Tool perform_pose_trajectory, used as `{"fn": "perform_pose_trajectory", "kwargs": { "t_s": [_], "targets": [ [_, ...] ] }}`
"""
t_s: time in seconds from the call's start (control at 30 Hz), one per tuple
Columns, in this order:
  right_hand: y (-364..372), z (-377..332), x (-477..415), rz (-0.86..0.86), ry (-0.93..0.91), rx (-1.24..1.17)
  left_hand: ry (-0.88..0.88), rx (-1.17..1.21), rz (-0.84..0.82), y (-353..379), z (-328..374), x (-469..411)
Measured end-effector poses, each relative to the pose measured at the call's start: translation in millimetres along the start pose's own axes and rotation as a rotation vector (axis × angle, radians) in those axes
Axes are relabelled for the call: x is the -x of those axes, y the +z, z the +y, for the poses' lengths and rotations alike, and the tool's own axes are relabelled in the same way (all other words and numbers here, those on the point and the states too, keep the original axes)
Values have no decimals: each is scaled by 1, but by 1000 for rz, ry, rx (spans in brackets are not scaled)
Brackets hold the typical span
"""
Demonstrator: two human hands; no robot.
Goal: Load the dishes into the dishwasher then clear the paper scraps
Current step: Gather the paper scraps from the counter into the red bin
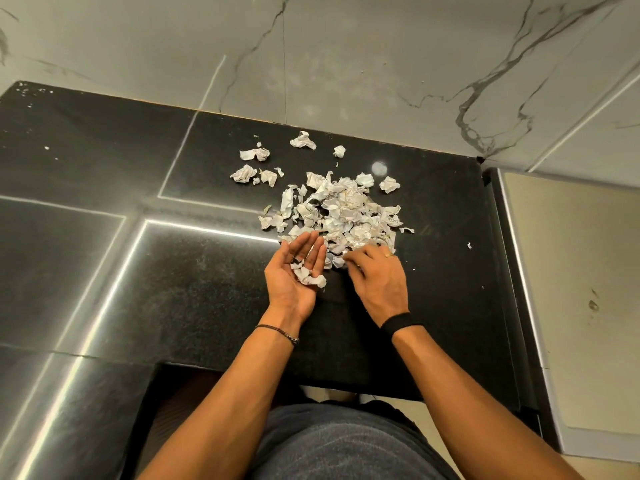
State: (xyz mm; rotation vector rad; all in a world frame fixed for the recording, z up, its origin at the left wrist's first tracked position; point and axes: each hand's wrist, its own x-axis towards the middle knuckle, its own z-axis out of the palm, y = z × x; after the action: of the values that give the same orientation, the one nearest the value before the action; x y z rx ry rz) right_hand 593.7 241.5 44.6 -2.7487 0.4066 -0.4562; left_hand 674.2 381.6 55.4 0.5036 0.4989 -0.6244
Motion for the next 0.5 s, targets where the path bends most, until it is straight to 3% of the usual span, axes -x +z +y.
{"fn": "perform_pose_trajectory", "kwargs": {
  "t_s": [0.1,0.23,0.33,0.5],
  "targets": [
    [-7,2,6,27,60,-64,-12,-14,18,4,-5,-4],
    [2,3,-3,-82,-75,44,-16,-45,0,9,-7,-8],
    [9,2,-6,-113,-67,99,-2,-61,-11,10,-4,-11],
    [-7,6,8,27,135,-183,7,-65,-13,11,-3,-13]
  ]
}}
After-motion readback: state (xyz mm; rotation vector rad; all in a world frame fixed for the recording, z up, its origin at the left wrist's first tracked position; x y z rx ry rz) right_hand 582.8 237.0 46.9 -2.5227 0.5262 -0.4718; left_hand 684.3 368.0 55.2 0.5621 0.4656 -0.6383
